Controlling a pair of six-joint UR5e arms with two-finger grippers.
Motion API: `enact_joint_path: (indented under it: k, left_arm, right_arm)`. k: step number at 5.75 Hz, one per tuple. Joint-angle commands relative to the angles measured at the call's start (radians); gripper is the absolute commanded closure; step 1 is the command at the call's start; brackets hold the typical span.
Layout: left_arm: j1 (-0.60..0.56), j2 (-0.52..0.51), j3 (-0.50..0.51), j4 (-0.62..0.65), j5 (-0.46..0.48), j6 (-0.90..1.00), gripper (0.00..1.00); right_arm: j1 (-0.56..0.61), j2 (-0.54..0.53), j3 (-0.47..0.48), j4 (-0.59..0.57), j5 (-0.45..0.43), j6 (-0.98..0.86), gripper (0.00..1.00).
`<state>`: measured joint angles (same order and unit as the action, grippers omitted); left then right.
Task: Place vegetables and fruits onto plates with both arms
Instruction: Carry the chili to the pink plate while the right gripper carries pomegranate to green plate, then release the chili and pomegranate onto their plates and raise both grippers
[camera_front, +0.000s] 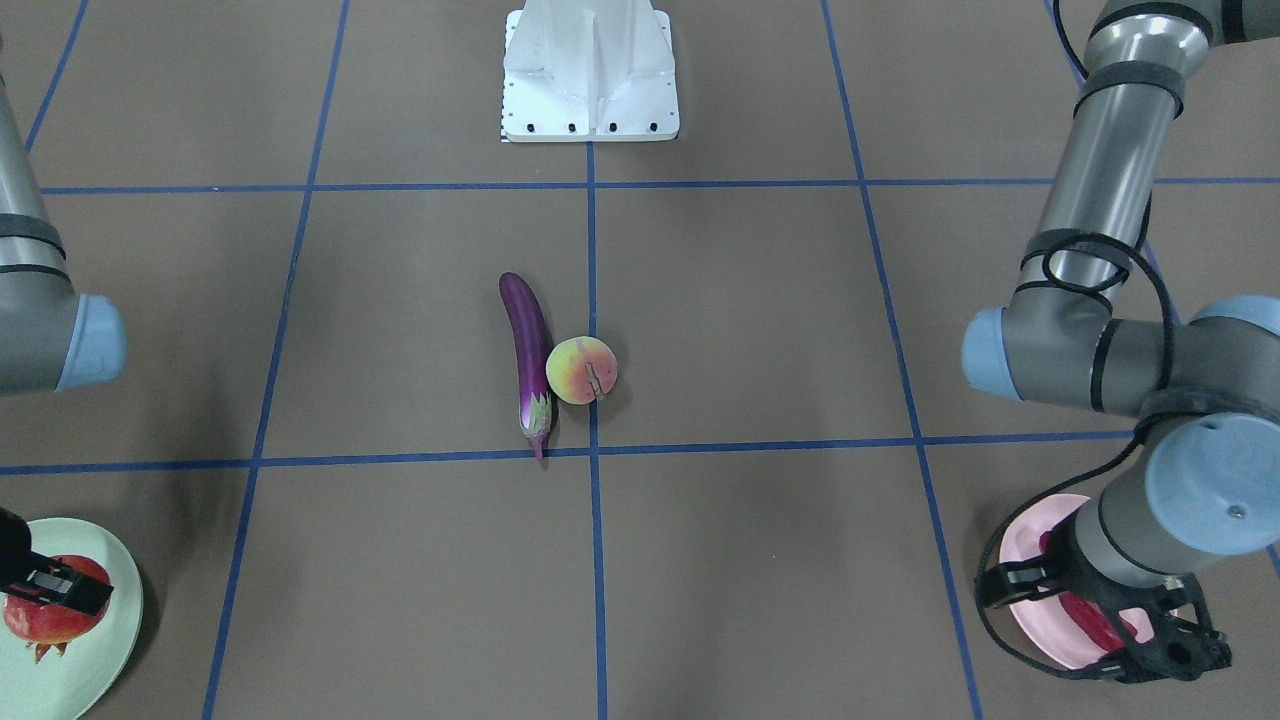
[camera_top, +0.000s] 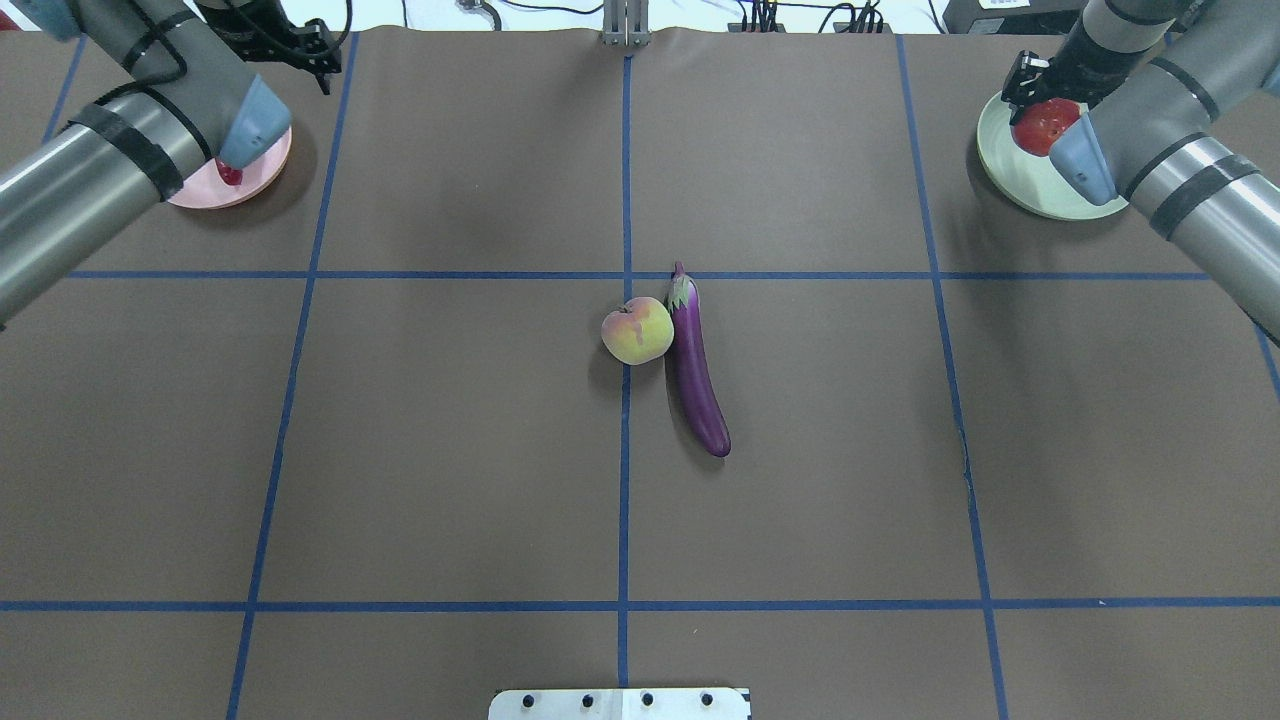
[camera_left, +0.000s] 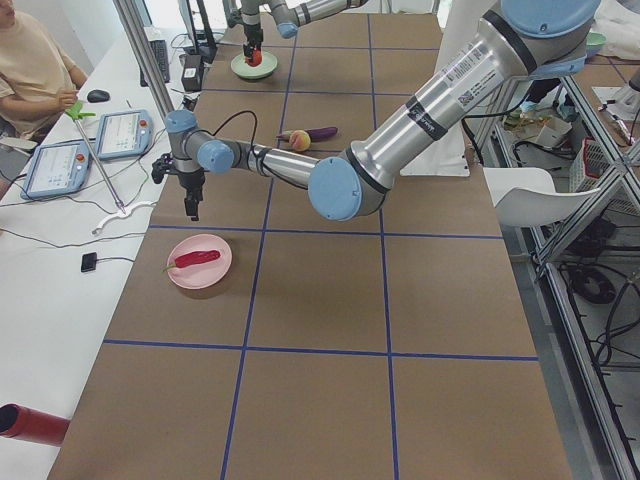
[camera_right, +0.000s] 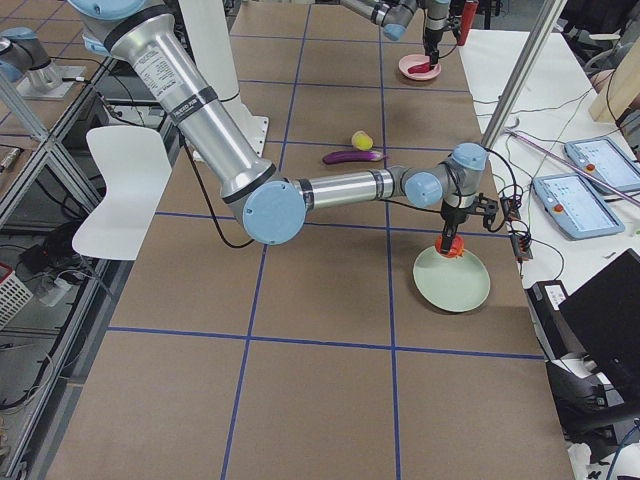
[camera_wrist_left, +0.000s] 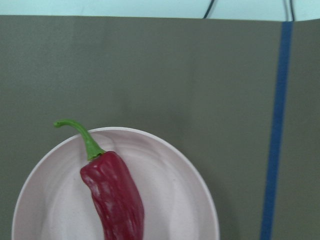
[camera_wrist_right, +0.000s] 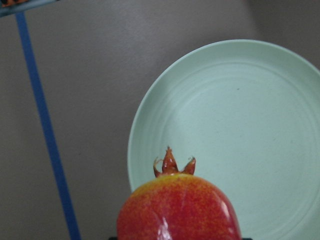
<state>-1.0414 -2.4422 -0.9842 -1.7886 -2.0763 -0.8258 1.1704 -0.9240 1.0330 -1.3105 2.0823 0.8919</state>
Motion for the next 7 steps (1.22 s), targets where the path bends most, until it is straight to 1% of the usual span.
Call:
enact_joint_path:
  k: [1,2,3,4,5,6,7]
  left_arm:
    - [0.128,-0.039,-0.108,0.024,-0.001,-0.213,0.0]
    - [0.206,-0.046,-0.179,0.025,0.001,-0.371,0.0]
    - [0.231,-0.046,-0.261,0.028,-0.001,-0.451,0.0]
    - [0.285,-0.06,-0.283,0.026,0.002,-0.531,0.0]
    - [0.3,-0.101,-0.304,0.04,0.004,-0.585,0.0]
    - [0.399,-0.113,-0.368,0.137,0.039,-0.596,0.0]
    - [0.505,-0.124,-0.414,0.241,0.132,-0.596,0.0]
  right_arm:
    - [0.015,0.002,-0.135,0.121,-0.054,-0.011,1.0]
    - [0.014,0.002,-0.154,0.132,-0.053,-0.01,1.0]
    - [0.015,-0.007,-0.153,0.158,-0.051,-0.01,0.01]
    - [0.015,-0.012,-0.146,0.169,-0.045,-0.011,0.0]
    - [0.018,-0.024,-0.11,0.168,-0.039,-0.011,0.0]
    - [0.018,-0.039,-0.059,0.166,-0.033,-0.008,0.0]
    - [0.018,-0.038,-0.048,0.166,-0.01,-0.007,0.0]
